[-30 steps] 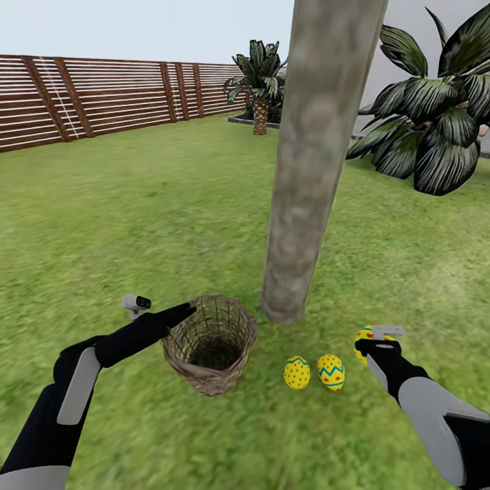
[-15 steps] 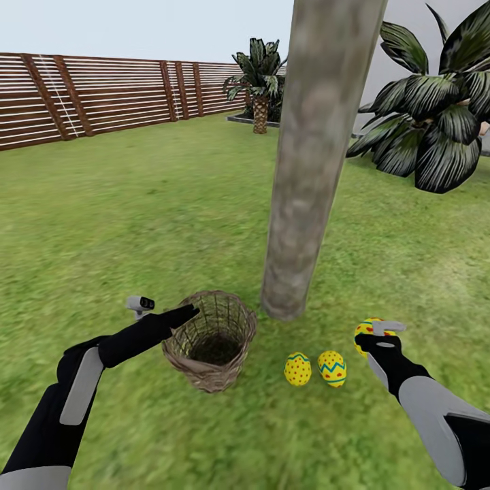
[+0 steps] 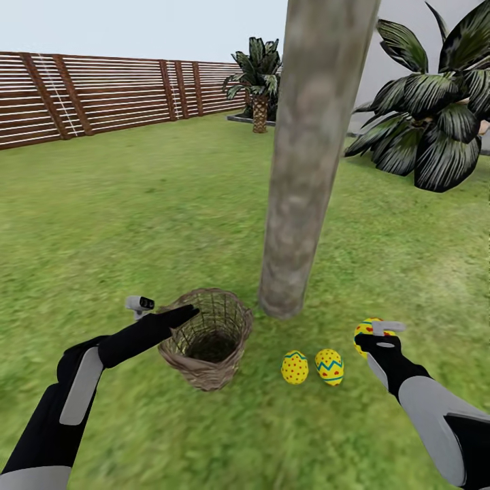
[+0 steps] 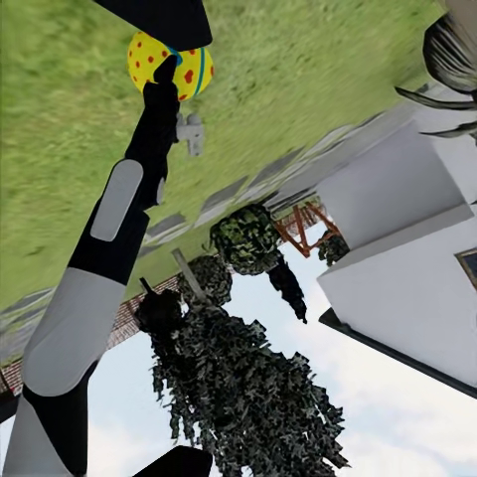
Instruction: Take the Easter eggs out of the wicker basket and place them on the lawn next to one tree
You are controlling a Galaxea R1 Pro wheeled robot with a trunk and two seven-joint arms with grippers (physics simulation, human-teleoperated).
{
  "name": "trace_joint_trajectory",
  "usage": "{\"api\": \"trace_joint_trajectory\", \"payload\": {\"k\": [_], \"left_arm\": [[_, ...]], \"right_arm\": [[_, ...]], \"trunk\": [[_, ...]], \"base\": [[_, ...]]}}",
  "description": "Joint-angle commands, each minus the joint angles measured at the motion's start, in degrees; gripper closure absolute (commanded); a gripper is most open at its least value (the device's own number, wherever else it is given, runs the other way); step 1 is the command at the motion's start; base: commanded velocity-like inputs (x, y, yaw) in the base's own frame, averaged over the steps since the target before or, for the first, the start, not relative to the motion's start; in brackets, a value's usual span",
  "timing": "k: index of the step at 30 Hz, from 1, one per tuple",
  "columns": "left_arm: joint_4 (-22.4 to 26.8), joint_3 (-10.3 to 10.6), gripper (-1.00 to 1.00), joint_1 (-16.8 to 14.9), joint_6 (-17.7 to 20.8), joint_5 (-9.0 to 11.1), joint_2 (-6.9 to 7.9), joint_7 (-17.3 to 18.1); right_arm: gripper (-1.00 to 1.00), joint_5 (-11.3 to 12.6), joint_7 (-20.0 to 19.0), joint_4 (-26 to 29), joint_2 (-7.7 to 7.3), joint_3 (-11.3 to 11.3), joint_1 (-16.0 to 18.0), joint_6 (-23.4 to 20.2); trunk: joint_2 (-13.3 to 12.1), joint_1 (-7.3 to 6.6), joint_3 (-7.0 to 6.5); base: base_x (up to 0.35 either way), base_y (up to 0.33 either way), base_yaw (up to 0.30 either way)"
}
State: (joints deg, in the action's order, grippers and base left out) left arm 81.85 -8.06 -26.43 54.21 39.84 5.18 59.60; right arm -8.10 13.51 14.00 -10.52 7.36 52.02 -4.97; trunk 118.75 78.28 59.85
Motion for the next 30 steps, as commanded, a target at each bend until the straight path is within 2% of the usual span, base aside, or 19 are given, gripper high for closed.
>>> {"api": "trace_joint_trajectory", "payload": {"k": [1, 7, 15, 20, 23, 27, 30], "left_arm": [[0.04, -0.02, -1.00, -0.03, 0.28, 0.06, 0.00, 0.08], [0.06, 0.05, -1.00, -0.03, 0.28, 0.06, 0.00, 0.02], [-0.01, 0.01, -1.00, -0.03, 0.28, 0.07, 0.00, 0.07], [-0.02, -0.02, -1.00, -0.03, 0.28, 0.78, 0.00, 0.68], [-0.10, -0.02, -1.00, -0.03, 0.28, 1.55, 0.00, 2.82], [-0.11, 0.03, -1.00, -0.03, 0.28, 1.64, 0.00, 3.14], [-0.11, 0.06, -1.00, -0.03, 0.29, 1.70, 0.00, 3.16]], "right_arm": [[1.00, -0.60, -0.04, 0.13, 0.00, 0.36, 0.01, -0.39], [1.00, -0.60, -0.05, 0.50, 0.06, 0.33, 0.00, -0.39], [1.00, -0.69, 0.11, 0.50, 0.15, 0.21, -0.02, -0.39], [1.00, -0.72, 0.06, 0.50, 0.17, 0.20, -0.01, -0.39], [1.00, -0.73, 0.03, 0.50, 0.15, 0.20, -0.02, -0.39], [1.00, -0.72, 0.02, 0.42, 0.18, 0.19, 0.00, -0.45], [1.00, -0.71, -0.06, 0.45, 0.28, 0.20, -0.05, 1.50]], "trunk": [[0.02, -0.01, 0.04], [0.02, -0.01, 0.04], [0.02, -0.01, 0.04], [0.02, -0.01, 0.04], [1.22, 0.65, 0.58], [2.82, 1.53, 1.30], [4.03, 2.19, 1.84]], "base": [[0.000, -0.308, 0.000], [0.000, -0.330, 0.021], [0.000, -0.319, 0.274], [0.000, -0.036, 0.193], [0.000, -0.001, 0.014], [0.000, 0.000, 0.001], [0.000, 0.000, 0.000]]}}
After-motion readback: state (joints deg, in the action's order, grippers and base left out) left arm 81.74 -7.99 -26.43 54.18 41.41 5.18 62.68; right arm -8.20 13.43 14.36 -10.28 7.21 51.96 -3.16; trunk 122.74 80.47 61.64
